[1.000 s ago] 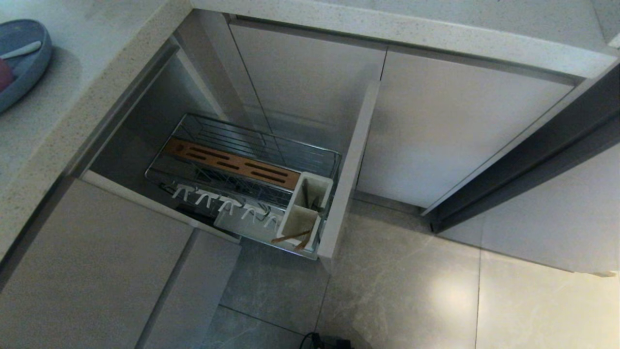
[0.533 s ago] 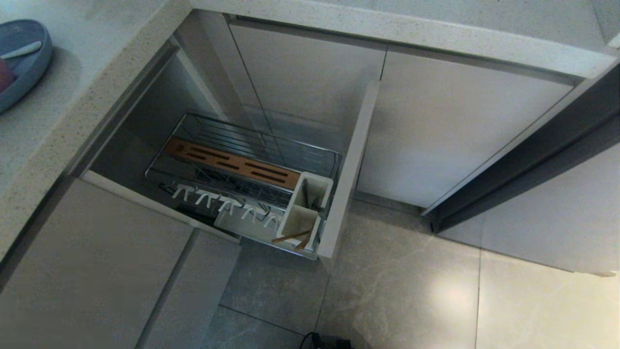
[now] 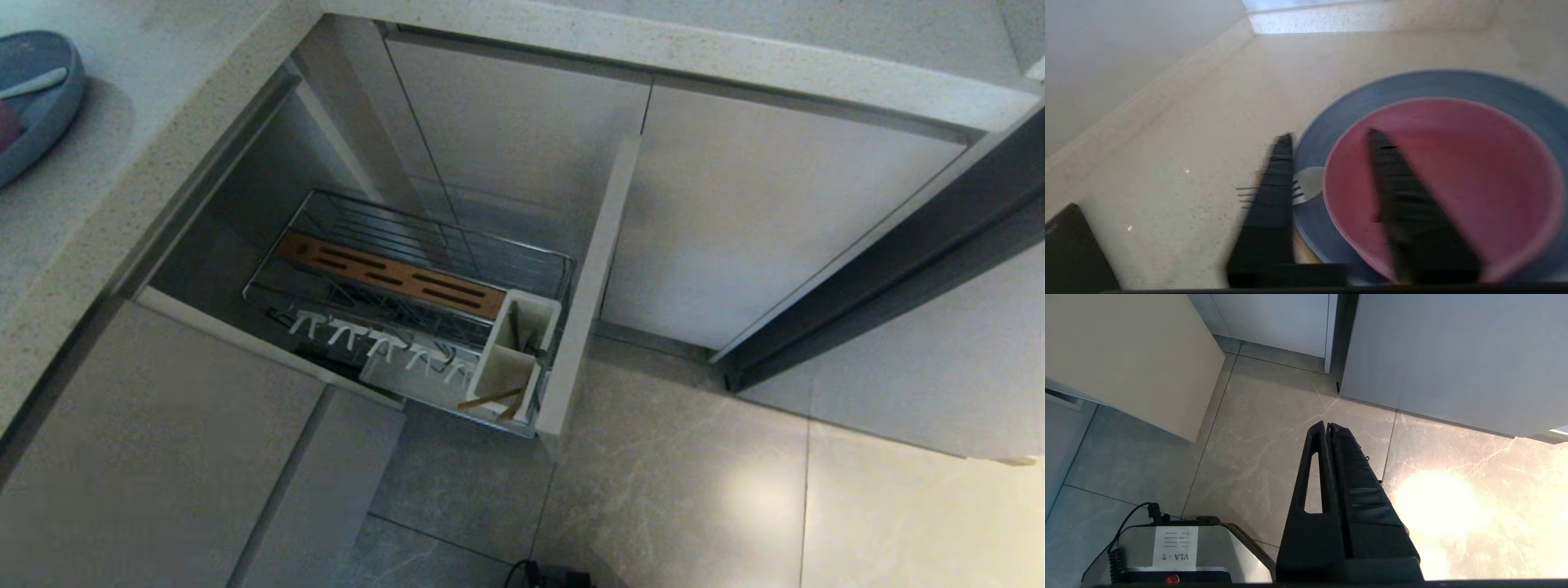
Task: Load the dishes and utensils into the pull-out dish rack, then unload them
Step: Take the chopsticks out of the cupboard, then close the cupboard
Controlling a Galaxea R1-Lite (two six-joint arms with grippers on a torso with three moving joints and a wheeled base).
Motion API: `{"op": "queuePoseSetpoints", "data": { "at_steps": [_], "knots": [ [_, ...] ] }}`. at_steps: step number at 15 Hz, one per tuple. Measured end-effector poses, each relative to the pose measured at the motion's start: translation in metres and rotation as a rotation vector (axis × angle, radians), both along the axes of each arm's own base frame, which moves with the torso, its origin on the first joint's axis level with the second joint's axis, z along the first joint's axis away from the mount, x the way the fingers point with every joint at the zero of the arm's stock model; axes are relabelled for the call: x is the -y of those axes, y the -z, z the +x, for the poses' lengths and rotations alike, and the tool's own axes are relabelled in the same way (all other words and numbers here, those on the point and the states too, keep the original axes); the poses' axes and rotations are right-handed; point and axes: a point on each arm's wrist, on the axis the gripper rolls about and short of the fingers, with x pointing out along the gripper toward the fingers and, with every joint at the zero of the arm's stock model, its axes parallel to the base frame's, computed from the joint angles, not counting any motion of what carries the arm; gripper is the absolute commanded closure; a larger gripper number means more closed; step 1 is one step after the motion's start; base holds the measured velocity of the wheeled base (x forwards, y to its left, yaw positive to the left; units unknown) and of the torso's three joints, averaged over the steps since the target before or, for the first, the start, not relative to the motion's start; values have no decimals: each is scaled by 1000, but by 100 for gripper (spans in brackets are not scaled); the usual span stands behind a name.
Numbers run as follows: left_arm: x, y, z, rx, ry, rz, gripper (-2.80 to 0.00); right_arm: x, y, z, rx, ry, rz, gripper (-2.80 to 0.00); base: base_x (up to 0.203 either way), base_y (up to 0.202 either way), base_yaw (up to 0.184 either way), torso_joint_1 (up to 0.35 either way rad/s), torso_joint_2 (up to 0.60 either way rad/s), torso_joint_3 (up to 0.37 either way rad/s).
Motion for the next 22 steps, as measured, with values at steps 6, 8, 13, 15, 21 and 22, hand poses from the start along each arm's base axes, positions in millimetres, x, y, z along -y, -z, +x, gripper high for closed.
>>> {"op": "queuePoseSetpoints", "data": {
  "at_steps": [6,8,13,15,21,22],
  "knots": [
    [1,-6,-2,36,-7,4,-280,0,0,0,0,0,0,0,0,0,0,0,0,0],
    [2,-10,-4,52,-16,9,-280,0,0,0,0,0,0,0,0,0,0,0,0,0],
    [11,-38,-14,149,-27,49,-280,0,0,0,0,0,0,0,0,0,0,0,0,0],
    [16,-50,-18,166,-29,56,-280,0,0,0,0,0,0,0,0,0,0,0,0,0],
    [40,-87,-38,170,2,46,0,0,0,0,0,0,0,0,0,0,0,0,0,0],
    [45,-91,-42,163,11,40,0,0,0,0,0,0,0,0,0,0,0,0,0,0]
  ]
}}
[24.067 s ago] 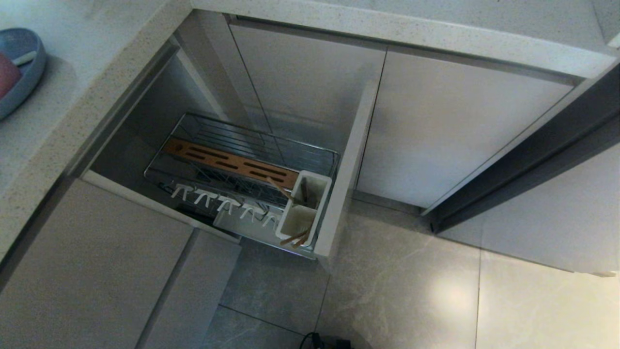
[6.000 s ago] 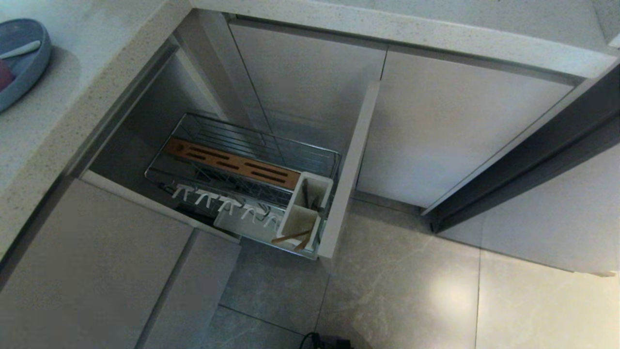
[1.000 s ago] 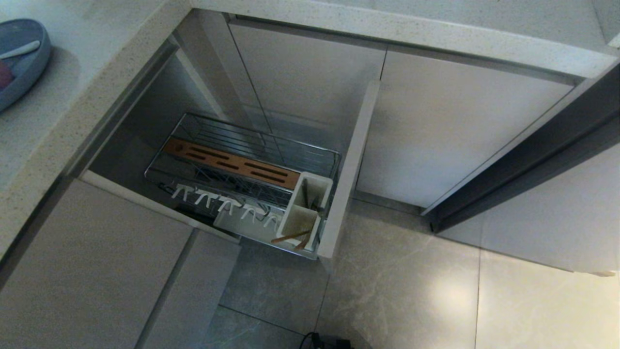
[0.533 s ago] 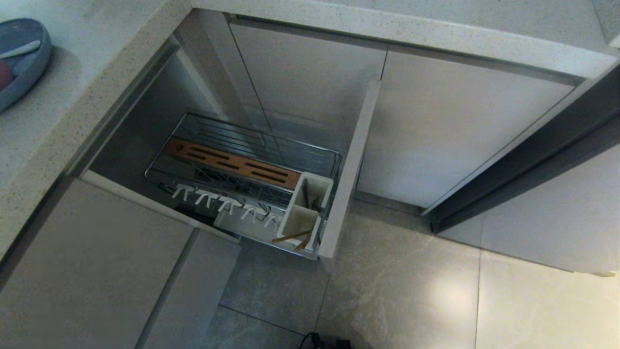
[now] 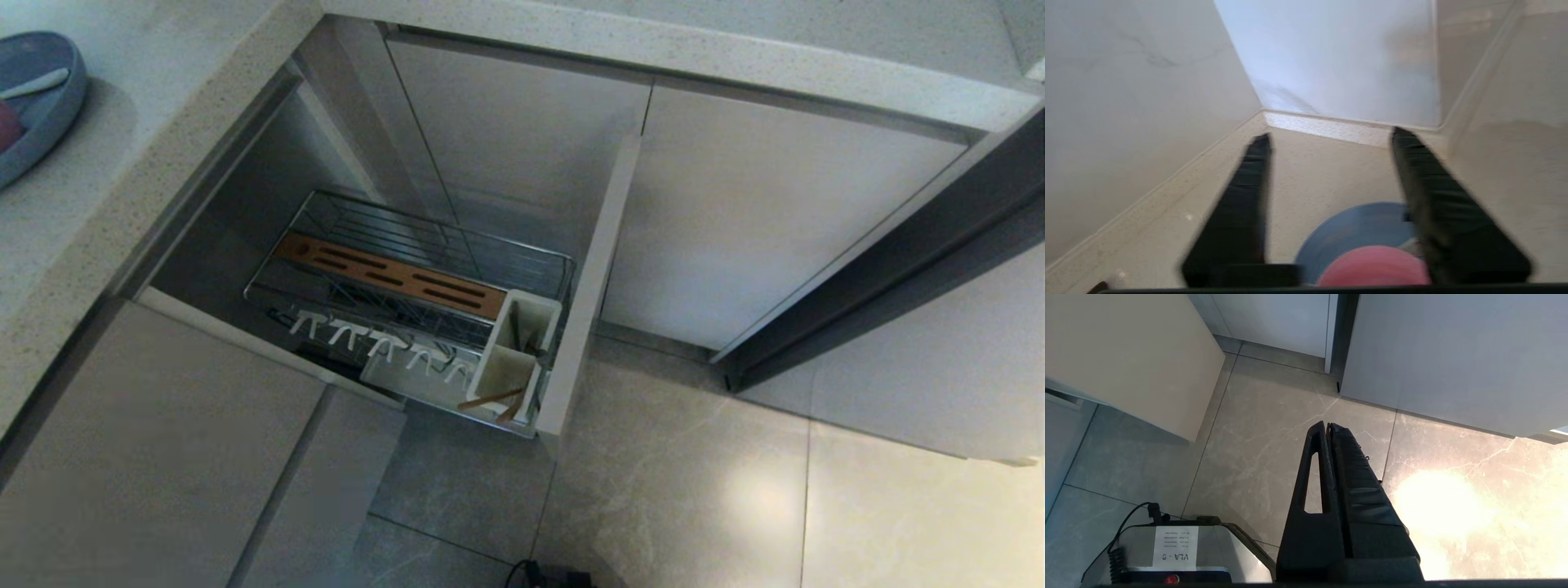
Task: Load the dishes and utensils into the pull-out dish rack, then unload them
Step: Close the cupboard
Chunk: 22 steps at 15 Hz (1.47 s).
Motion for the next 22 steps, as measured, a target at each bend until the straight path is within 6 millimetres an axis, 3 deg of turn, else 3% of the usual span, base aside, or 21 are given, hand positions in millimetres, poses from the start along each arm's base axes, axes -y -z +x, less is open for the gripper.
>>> {"op": "queuePoseSetpoints", "data": {
  "at_steps": [6,11,16,22],
  "knots": [
    [30,-25,-33,2,36,5,0,0,0,0,0,0,0,0,0,0,0,0,0,0],
    [57,-34,-60,-103,128,-66,0,0,0,0,0,0,0,0,0,0,0,0,0,0],
    [70,-20,-70,-301,293,-167,0,0,0,0,0,0,0,0,0,0,0,0,0,0],
    [81,17,-58,-688,577,-277,0,0,0,0,0,0,0,0,0,0,0,0,0,0]
  ]
}}
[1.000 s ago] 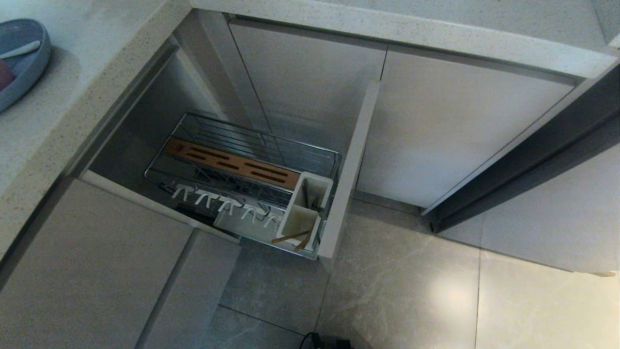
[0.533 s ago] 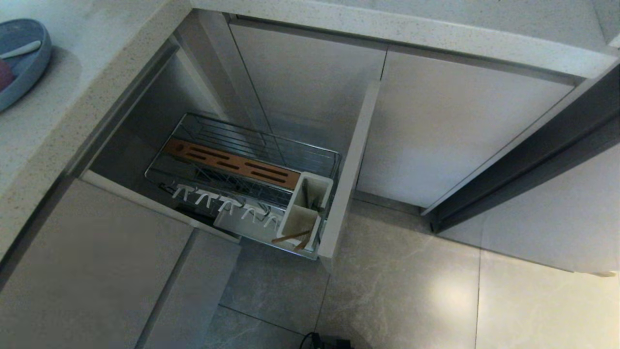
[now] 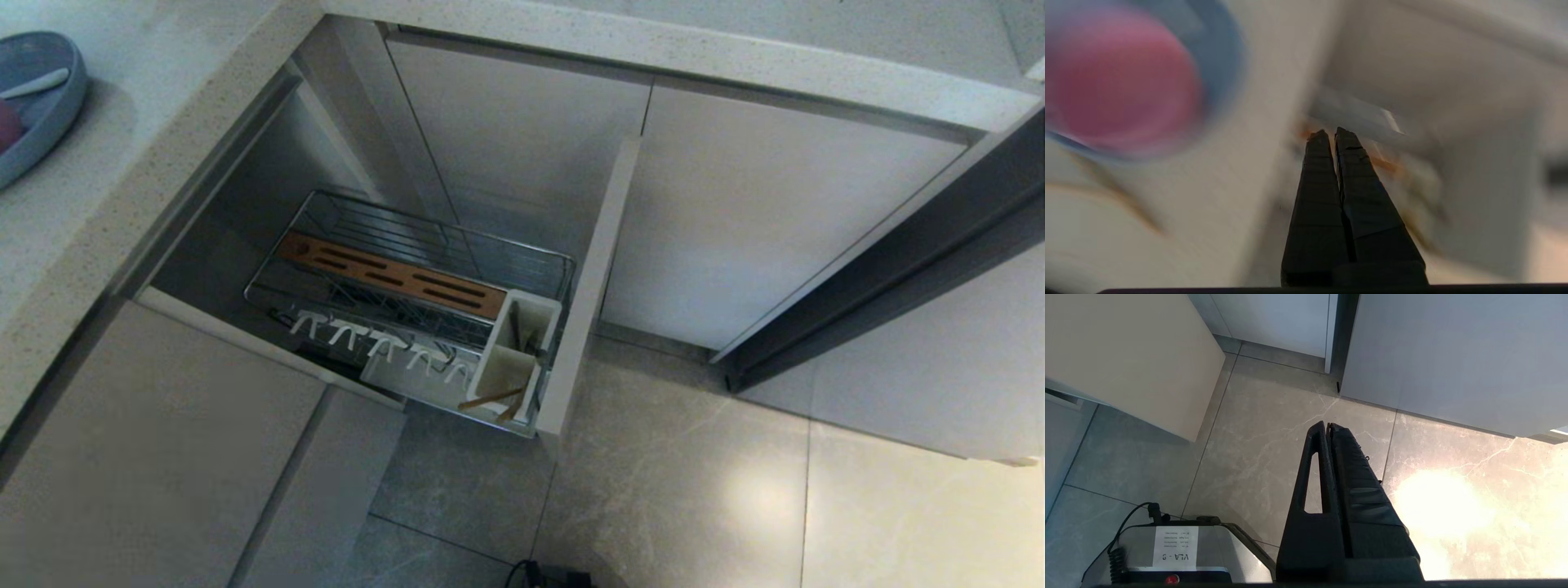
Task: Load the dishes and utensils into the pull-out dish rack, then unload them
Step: Close the cupboard
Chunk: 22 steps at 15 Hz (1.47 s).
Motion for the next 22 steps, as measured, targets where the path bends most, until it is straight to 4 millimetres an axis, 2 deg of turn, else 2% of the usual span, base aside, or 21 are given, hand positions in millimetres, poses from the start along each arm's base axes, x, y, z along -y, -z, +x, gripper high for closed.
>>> {"op": "queuePoseSetpoints", "data": {
  "at_steps": [3,6,14,22],
  "knots": [
    [8,19,14,-187,146,-29,0,0,0,0,0,0,0,0,0,0,0,0,0,0],
    [20,27,38,-286,279,-19,0,0,0,0,0,0,0,0,0,0,0,0,0,0],
    [68,11,102,-426,595,-223,0,0,0,0,0,0,0,0,0,0,0,0,0,0],
    [107,17,156,-521,833,-271,0,0,0,0,0,0,0,0,0,0,0,0,0,0]
  ]
}}
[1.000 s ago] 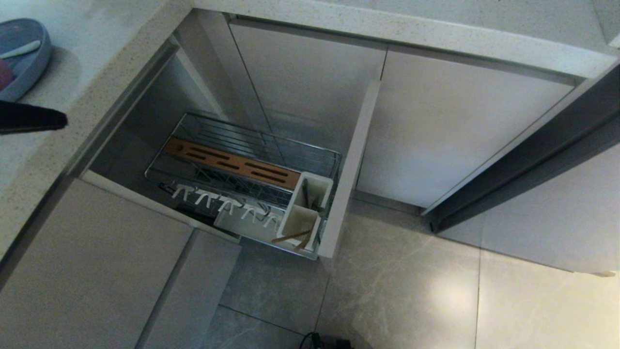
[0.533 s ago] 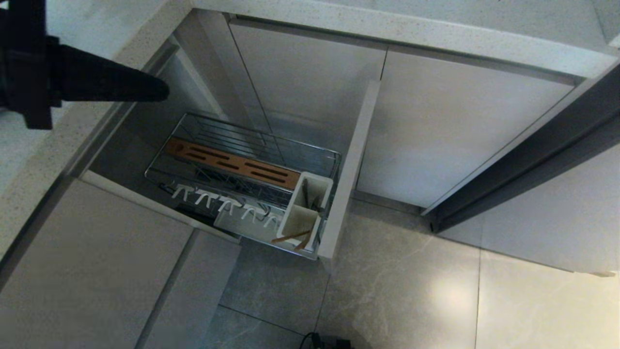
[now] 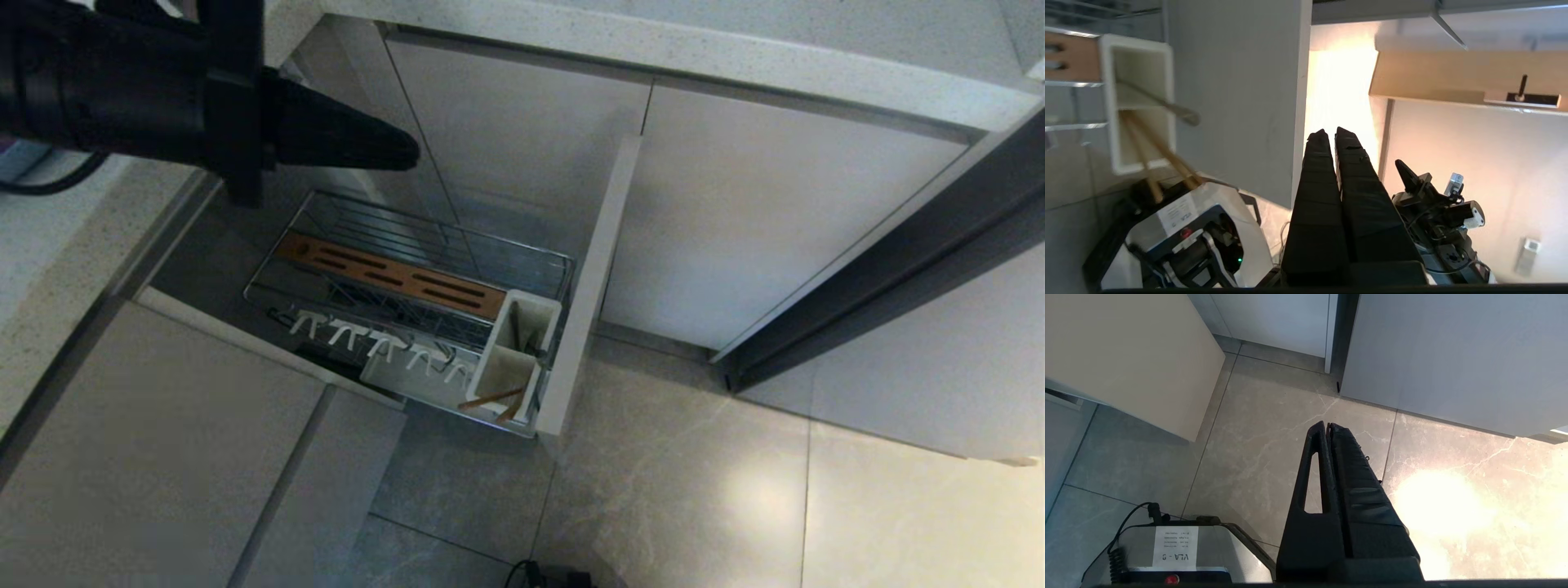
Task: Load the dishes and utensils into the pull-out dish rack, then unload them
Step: Close the cupboard
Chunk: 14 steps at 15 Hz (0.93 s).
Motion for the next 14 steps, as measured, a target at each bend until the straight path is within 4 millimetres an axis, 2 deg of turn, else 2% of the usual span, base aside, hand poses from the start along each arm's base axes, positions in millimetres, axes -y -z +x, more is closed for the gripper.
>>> {"op": "queuePoseSetpoints", "data": {
  "at_steps": [5,8,14],
  "knots": [
    [26,6,15,28,120,-30,0,0,0,0,0,0,0,0,0,0,0,0,0,0],
    [49,13,21,36,189,-25,0,0,0,0,0,0,0,0,0,0,0,0,0,0],
    [96,31,20,66,346,21,0,0,0,0,0,0,0,0,0,0,0,0,0,0]
  ]
}}
